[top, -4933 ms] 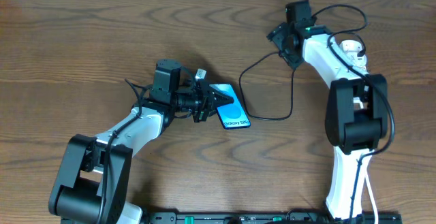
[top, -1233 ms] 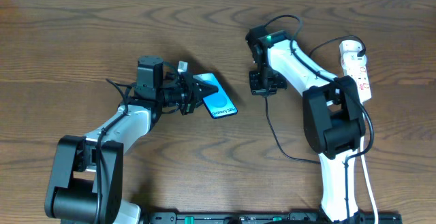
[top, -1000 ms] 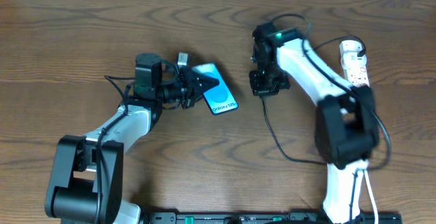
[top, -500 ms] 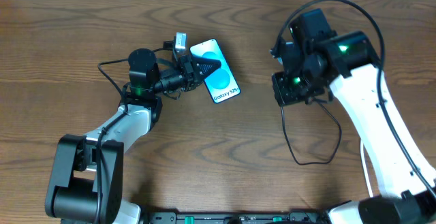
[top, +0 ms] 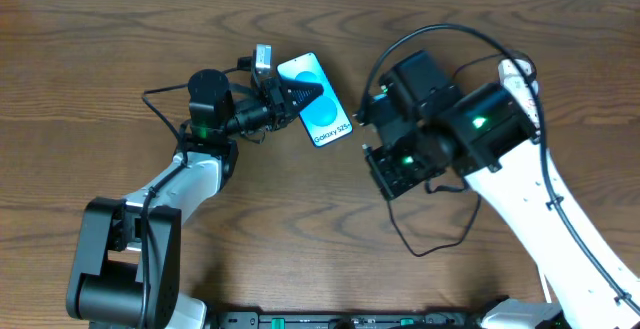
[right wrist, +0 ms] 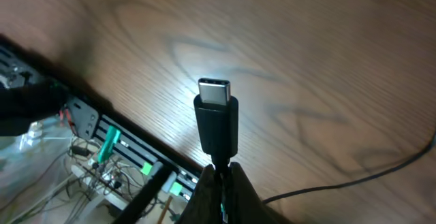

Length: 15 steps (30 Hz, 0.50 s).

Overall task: Plug charger to phone and switch on socket
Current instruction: 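Lift the cable and carry the plug toward the phone's bottom edge, then align the USB-C plug under the phone's charging port with the right gripper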

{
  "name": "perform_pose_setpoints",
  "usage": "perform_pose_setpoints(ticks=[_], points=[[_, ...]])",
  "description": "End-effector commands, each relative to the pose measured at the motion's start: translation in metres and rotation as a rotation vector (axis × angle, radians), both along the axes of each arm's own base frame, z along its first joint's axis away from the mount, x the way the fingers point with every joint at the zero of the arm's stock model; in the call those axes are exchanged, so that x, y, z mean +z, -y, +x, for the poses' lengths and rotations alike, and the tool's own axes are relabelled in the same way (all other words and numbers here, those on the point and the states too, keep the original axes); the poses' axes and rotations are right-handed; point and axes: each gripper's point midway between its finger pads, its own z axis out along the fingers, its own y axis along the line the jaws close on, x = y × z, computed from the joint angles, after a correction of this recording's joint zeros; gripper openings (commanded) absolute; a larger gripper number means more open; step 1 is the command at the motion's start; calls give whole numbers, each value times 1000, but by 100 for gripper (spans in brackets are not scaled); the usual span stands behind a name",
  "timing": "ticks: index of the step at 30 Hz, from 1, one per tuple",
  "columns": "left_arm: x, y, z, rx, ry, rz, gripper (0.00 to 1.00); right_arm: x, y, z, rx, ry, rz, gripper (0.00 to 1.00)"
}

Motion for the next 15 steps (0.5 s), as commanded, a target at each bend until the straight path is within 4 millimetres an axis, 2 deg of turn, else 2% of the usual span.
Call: perform_pose_setpoints(ticks=[1, 6, 10, 15], points=[[34, 3, 7, -27, 60, -35, 8, -9, -9, -10, -19, -30, 0, 1], [52, 11, -5, -140, 103, -49, 7, -24, -18, -12, 2, -33, -1, 1], [53, 13, -16, -207, 103, -53, 7, -33, -20, -9, 2, -27, 4, 1], [53, 14, -17, -208, 49, -71, 7, -34, -27, -1, 2, 2, 28, 1]])
